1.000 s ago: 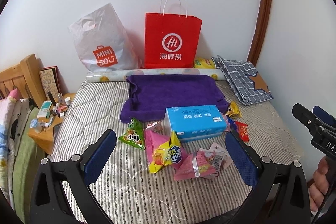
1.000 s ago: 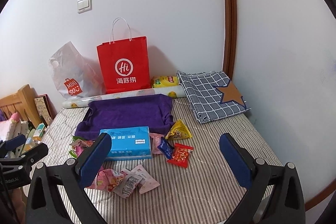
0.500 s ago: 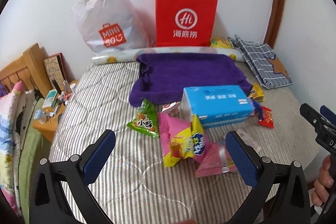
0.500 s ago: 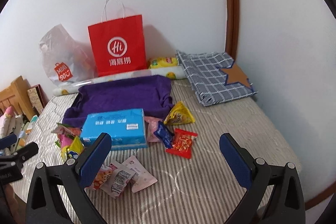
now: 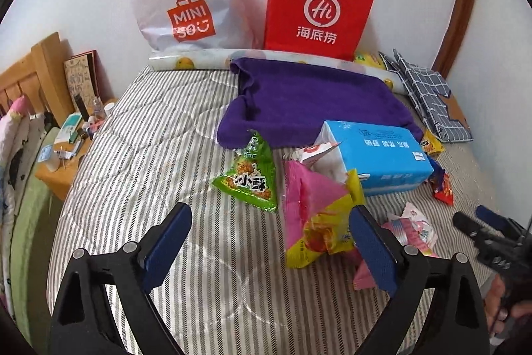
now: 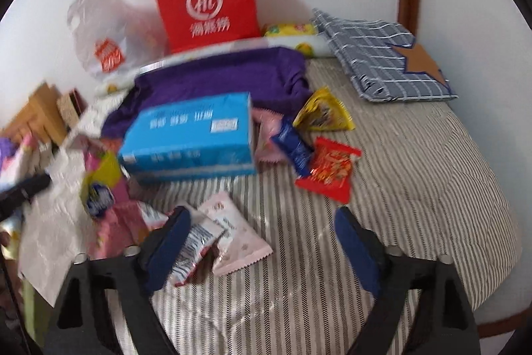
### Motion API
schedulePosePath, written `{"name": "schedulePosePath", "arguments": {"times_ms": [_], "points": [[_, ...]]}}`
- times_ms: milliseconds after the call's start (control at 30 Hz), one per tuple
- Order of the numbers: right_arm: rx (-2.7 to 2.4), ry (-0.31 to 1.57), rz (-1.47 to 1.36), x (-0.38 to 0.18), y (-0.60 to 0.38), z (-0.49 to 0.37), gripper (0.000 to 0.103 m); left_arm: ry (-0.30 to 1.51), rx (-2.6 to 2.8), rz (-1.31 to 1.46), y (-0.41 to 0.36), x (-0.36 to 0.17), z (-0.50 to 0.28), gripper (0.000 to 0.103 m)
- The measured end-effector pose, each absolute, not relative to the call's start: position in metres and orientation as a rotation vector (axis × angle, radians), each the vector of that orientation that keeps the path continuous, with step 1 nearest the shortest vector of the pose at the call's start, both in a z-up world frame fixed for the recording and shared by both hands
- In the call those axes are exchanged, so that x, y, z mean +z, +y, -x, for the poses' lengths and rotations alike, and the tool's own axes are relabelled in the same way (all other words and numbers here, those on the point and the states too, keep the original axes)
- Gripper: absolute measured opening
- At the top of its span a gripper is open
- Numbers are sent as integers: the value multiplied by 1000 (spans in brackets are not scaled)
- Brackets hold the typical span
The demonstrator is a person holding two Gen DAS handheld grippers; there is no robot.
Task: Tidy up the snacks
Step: 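Grasp the green chip bag with the left tool while the right tool grasps the pink-white biscuit packet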
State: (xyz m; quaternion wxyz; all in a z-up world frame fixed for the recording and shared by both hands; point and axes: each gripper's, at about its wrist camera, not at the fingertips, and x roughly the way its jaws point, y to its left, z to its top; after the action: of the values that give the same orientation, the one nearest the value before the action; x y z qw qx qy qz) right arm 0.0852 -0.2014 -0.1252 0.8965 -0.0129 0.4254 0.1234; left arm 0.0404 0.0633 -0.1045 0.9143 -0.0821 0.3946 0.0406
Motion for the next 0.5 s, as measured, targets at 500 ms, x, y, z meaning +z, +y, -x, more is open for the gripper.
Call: {"name": "schedulePosePath", "arguments": {"times_ms": [500], "points": [[326,943,117,-161,-182,-104,65,878,6,200,73,-117,-58,94]]}}
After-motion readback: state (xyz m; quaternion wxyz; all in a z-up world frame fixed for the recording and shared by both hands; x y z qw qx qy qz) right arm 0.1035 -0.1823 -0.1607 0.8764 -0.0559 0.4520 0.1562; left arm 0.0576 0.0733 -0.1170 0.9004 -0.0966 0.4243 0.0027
